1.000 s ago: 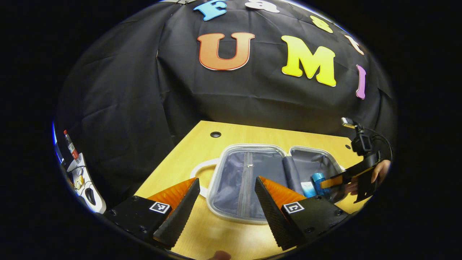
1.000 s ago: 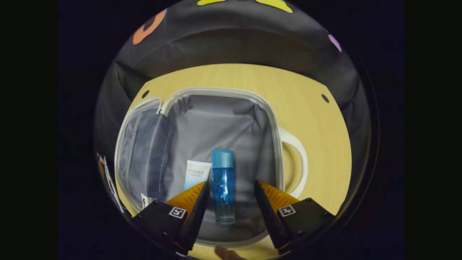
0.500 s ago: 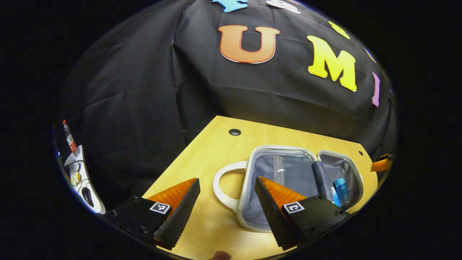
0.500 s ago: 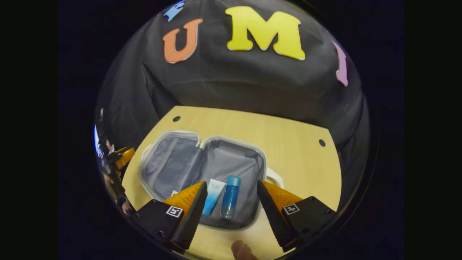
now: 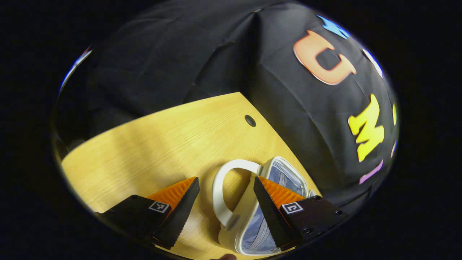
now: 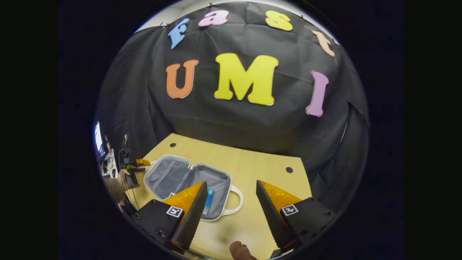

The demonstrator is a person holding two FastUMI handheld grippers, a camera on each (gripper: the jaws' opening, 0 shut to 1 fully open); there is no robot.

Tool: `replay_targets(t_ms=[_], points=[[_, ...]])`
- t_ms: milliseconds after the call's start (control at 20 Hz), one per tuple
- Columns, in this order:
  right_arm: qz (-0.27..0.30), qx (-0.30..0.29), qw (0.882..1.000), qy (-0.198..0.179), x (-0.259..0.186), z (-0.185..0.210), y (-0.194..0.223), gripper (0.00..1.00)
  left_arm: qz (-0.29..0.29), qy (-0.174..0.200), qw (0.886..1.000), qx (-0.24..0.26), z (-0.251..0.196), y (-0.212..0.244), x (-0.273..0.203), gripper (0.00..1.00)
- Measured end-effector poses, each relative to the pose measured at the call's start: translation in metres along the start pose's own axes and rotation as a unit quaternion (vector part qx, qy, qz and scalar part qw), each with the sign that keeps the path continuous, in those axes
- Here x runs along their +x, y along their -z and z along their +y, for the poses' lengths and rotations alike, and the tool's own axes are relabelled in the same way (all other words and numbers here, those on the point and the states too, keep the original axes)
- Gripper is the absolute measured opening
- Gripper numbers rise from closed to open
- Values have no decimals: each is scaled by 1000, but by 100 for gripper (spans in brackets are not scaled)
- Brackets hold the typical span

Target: First open the suitcase, pack the skin care products into it, and then close the suitcase.

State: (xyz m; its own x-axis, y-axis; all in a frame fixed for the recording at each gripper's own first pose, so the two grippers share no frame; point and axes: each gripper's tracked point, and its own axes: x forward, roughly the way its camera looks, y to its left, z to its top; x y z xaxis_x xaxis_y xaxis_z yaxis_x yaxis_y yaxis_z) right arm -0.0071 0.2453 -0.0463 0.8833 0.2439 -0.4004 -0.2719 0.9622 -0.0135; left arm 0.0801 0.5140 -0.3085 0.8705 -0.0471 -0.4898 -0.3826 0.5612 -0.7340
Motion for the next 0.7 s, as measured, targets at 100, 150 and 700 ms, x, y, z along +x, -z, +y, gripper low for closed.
replay_targets(t_ms=[100, 150, 700], points=[[-17, 13, 1000, 15, -13, -14, -10, 78, 16, 19, 999, -42, 2, 4, 6, 82], [-24, 18, 999, 23, -18, -20, -13, 80, 18, 23, 998, -56, 3, 5, 9, 95], [-91, 93, 978, 160, -79, -106, -17, 80, 35, 30, 995, -85, 5, 5, 10, 13]])
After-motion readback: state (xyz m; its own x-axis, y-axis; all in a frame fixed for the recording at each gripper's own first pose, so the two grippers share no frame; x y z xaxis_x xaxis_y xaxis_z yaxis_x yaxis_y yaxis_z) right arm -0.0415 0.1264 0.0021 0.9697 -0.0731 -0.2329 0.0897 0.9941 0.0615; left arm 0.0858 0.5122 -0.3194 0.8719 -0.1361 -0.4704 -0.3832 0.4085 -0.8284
